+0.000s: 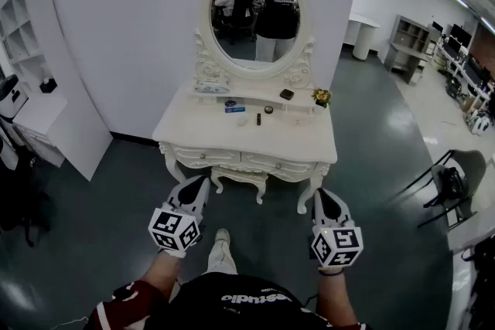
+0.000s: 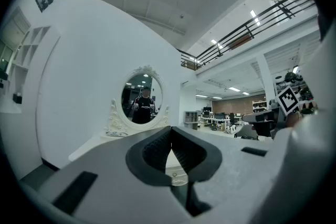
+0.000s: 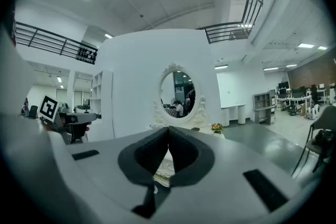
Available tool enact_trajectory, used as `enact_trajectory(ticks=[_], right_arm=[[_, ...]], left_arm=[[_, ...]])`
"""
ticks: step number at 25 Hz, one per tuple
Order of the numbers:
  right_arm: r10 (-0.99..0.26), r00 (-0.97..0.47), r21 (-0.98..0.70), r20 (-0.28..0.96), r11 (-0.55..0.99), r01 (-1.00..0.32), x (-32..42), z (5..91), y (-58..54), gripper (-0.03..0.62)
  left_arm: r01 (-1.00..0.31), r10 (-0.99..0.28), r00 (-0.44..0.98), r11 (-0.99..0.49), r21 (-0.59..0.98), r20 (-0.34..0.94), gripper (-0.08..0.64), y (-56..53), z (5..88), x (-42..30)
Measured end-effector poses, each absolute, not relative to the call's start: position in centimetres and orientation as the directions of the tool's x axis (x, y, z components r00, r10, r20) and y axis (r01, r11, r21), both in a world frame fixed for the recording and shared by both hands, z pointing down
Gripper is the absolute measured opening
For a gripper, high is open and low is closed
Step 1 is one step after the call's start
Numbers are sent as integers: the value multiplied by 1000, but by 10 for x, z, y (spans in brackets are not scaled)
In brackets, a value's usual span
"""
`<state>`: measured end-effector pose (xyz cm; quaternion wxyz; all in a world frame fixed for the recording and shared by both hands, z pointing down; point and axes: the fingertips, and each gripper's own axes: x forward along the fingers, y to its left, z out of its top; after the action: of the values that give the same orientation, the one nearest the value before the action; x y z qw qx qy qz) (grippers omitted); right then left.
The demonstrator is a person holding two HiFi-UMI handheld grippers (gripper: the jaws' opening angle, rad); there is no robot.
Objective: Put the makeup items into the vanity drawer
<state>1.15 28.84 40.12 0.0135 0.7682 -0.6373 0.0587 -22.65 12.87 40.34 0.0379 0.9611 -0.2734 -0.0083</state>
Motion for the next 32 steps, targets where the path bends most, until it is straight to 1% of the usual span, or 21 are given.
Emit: enact_trajectory(ticks=[8,12,17,22,32], right_arm=[[-979,180,-48,100,-185,-981,5,400,294,-6],[-978,194,-46,72,-198,-979,8,396,298,-6],[-987,152,-45,58,-155,-987,1,398,298,3],[-992,119,-43,44,-121,-992,-1,399,298,3],[-989,128,-63,73,-133,-989,11,400,273,3]], left_arm=[[-551,-553,833,-832,68,-2,6,136,403,-239],[-550,-551,834,-833,62,-4,6,143,400,-240],[-553,-553,833,-832,45,22,6,141,407,-243],[-548,-548,836,-836,38,12,6,133,406,-238],[-536,-536,844,-843,54,8,6,104,412,-220]])
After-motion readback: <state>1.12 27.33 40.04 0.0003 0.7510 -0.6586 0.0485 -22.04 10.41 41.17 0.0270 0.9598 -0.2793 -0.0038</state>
